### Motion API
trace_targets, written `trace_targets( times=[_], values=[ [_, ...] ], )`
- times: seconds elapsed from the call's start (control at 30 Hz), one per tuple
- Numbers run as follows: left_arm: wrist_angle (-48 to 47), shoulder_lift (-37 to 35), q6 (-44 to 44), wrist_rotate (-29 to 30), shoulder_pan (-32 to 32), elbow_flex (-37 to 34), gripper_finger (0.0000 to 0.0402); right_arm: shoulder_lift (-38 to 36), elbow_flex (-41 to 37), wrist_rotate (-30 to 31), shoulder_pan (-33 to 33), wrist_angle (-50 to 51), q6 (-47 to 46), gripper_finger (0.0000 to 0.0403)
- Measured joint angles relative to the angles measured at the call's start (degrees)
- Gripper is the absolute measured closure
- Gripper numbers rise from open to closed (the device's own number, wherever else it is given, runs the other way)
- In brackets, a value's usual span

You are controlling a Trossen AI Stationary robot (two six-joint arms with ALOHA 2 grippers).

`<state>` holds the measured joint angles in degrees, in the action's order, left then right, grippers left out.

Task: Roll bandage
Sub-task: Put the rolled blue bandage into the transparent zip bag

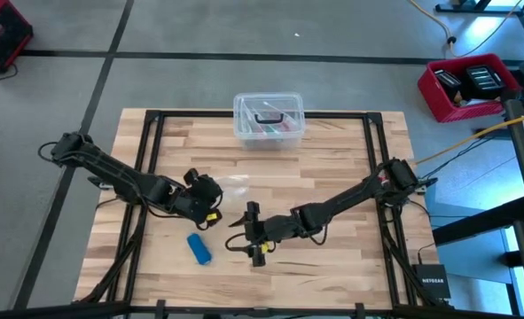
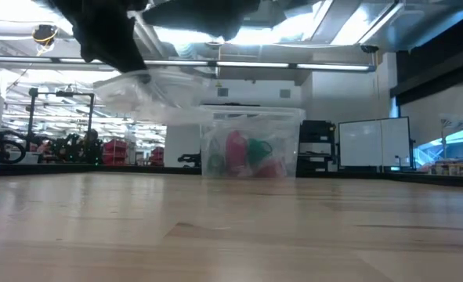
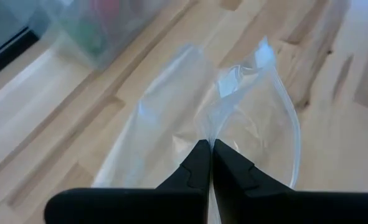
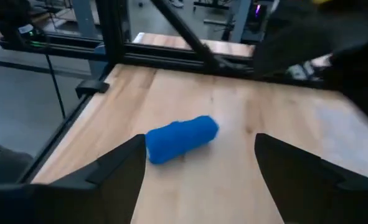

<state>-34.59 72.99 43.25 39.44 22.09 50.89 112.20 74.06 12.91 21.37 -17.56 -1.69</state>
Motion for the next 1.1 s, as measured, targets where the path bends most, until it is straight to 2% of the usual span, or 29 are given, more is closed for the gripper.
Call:
trace_targets(
  times=[0.13, 0.27, 0.47, 0.7, 0.8, 0.9, 1.0, 1.1],
  values=[
    [-2.8, -0.2, 2.9, 0.1, -0.5, 0.0, 0.04, 5.2, 1.0, -2.2, 0.1, -5.8, -2.7, 0.0102],
    [-5.8, -0.5, 5.9, 0.1, -0.5, 0.0, 0.0399, 11.9, 7.0, -2.2, 0.4, -5.7, -7.0, 0.0102],
    [-13.9, -1.6, 10.5, -0.8, -0.3, 0.0, 0.0397, 23.3, 23.0, -1.4, 0.3, 3.7, -14.7, 0.0102],
    [-17.4, -1.9, 12.3, -1.8, -0.1, 0.0, 0.0399, 33.6, 39.5, 5.1, 0.1, 12.2, -14.8, 0.0102],
    [-17.4, -1.9, 12.2, -1.8, 0.1, 0.0, 0.0397, 35.5, 43.0, 5.8, -0.4, 15.9, -14.6, 0.0102],
    [-17.5, -1.9, 12.1, -1.8, 0.1, 0.0, 0.04, 35.8, 43.3, 4.0, -0.8, 21.4, -14.1, 0.0102],
    [-17.2, -1.9, 11.8, -1.8, 0.1, 0.0, 0.0399, 34.1, 43.5, 4.6, -0.7, 30.3, -11.1, 0.0102],
    [-17.2, -1.9, 11.8, -1.8, 0.1, 0.0, 0.0397, 31.5, 43.3, 8.4, -0.7, 43.2, -6.8, 0.0102]
  ],
)
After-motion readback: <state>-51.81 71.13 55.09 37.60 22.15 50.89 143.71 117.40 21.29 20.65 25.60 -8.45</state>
